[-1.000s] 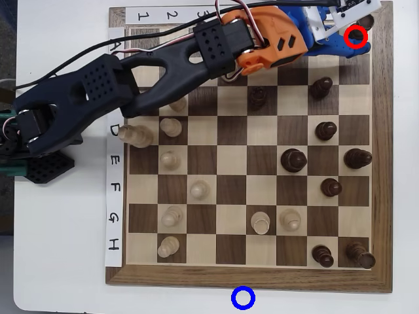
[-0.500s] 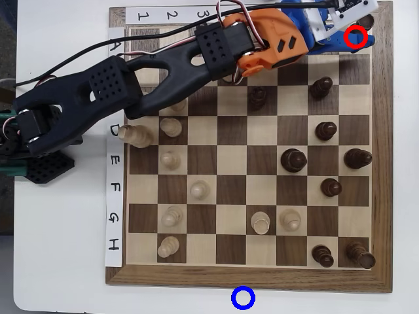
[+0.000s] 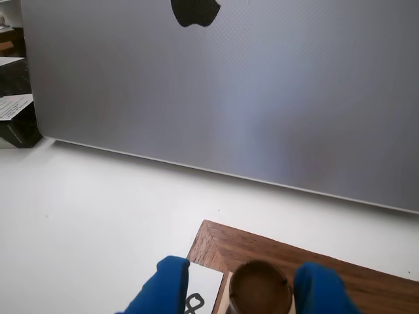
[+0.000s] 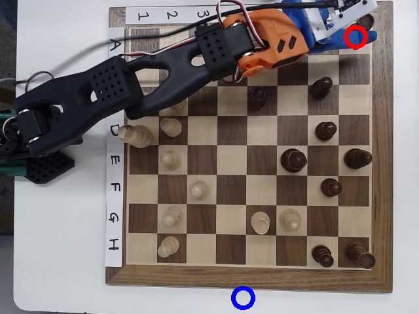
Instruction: Move the piece to destination
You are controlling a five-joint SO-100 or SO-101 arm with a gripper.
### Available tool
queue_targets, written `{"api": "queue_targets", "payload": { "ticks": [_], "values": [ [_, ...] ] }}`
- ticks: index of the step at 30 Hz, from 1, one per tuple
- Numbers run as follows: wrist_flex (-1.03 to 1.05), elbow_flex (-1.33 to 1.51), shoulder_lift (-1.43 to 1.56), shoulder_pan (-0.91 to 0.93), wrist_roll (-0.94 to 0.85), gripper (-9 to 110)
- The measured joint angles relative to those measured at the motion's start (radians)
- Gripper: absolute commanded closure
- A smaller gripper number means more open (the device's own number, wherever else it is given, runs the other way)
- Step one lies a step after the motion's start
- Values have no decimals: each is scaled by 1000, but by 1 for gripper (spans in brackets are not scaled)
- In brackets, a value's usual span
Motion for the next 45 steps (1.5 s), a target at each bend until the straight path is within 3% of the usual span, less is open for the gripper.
{"api": "queue_targets", "payload": {
  "ticks": [14,28,45],
  "values": [
    [0,-9,0,2,0,90],
    [12,-9,-15,14,0,101],
    [28,-135,-25,25,2,101]
  ]
}}
